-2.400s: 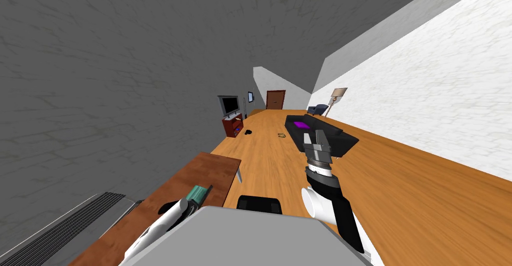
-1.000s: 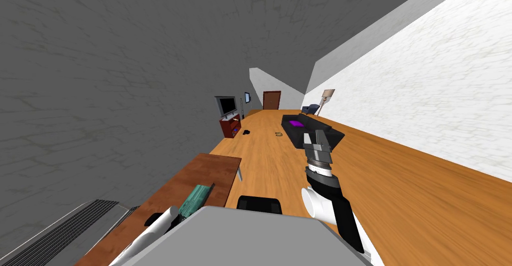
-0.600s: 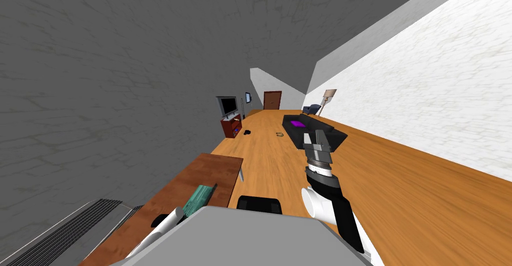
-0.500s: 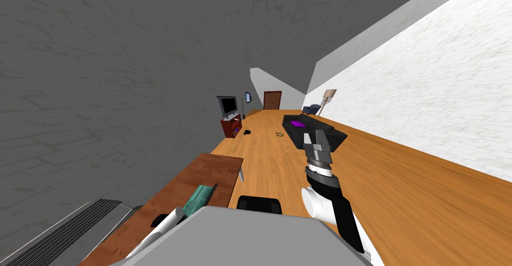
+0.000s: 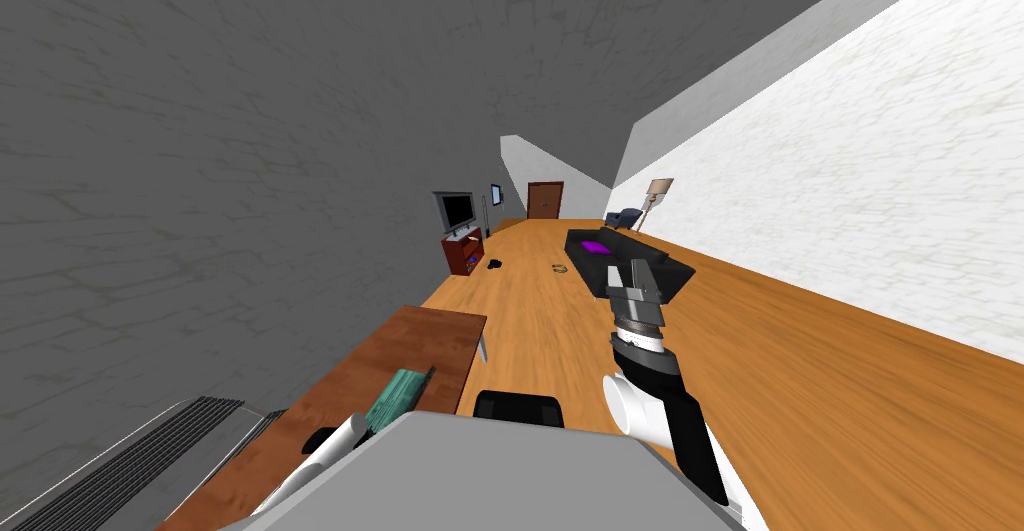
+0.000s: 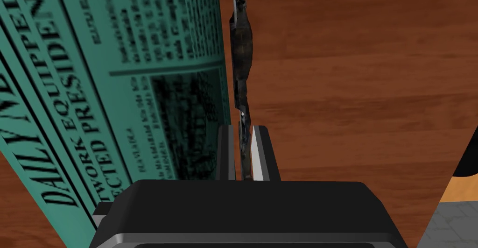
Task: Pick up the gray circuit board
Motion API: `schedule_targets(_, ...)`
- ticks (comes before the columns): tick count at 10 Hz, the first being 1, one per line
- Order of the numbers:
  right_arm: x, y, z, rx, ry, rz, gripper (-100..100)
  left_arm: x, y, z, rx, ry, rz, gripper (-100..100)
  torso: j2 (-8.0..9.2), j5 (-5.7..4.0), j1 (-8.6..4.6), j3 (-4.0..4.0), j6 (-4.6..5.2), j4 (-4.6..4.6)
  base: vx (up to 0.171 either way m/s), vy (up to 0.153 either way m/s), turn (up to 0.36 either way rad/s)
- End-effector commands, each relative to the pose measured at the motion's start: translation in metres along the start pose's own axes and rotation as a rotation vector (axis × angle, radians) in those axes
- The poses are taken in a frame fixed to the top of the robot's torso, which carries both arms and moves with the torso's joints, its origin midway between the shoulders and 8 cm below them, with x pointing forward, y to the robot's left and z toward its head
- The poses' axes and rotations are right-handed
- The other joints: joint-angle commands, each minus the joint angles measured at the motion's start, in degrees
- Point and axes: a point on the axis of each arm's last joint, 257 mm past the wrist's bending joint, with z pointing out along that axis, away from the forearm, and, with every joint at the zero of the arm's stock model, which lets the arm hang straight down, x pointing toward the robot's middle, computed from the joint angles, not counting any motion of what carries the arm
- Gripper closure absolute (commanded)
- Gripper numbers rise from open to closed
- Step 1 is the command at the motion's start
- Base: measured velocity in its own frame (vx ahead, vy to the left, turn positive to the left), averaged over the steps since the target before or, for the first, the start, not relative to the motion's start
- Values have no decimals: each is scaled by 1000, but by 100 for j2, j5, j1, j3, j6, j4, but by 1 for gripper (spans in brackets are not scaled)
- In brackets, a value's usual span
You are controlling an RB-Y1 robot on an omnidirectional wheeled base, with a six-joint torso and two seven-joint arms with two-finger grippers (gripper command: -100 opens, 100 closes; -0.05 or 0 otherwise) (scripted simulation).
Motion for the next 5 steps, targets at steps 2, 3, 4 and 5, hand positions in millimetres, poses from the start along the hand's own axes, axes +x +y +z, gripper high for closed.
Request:
schedule_targets(2, 0, 0, 0, 0, 0, 0, 0, -2, -17, -12, 0, -1, -4, 100, 3, -6, -14, 2, 2, 2, -13, -63, -33)
schedule_targets(3, 0, 0, 0, 0, 0, 0, 0, -4, -28, -19, 0, -2, -8, 100, 5, -9, -28, 3, 2, 2, -9, -87, -25)
schedule_targets(4, 0, 0, 0, 0, 0, 0, 0, -2, -23, -15, 2, -1, -8, 100, 4, -12, -33, 3, 1, 2, -2, -35, 2)
schedule_targets(5, 0, 0, 0, 0, 0, 0, 0, -2, -24, -16, 1, -1, -7, 0, 2, -6, -20, 1, 1, 1, -1, -7, 2)
